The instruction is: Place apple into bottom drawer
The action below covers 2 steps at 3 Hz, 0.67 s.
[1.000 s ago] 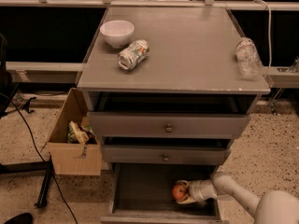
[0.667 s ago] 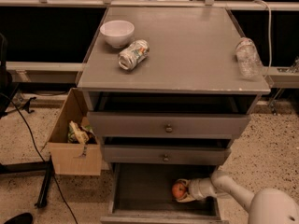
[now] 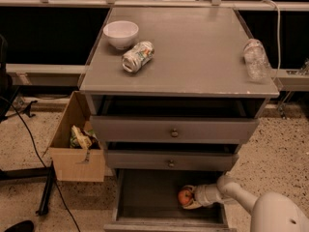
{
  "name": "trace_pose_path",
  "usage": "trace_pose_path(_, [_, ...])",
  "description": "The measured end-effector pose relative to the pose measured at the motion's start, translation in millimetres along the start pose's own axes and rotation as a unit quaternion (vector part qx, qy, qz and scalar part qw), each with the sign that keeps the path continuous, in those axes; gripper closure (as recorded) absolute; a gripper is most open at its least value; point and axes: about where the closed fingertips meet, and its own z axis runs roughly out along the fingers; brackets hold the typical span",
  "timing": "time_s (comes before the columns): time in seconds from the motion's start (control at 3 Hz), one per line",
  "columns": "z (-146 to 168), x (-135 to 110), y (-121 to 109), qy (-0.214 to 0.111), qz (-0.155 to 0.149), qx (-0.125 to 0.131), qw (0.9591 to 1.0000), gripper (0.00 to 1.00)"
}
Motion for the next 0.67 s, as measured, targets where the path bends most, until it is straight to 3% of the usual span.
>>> trace_pose_path(0.67, [7.4,10.4,-1.7,0.008,0.016,-0.01,0.9998,1.0])
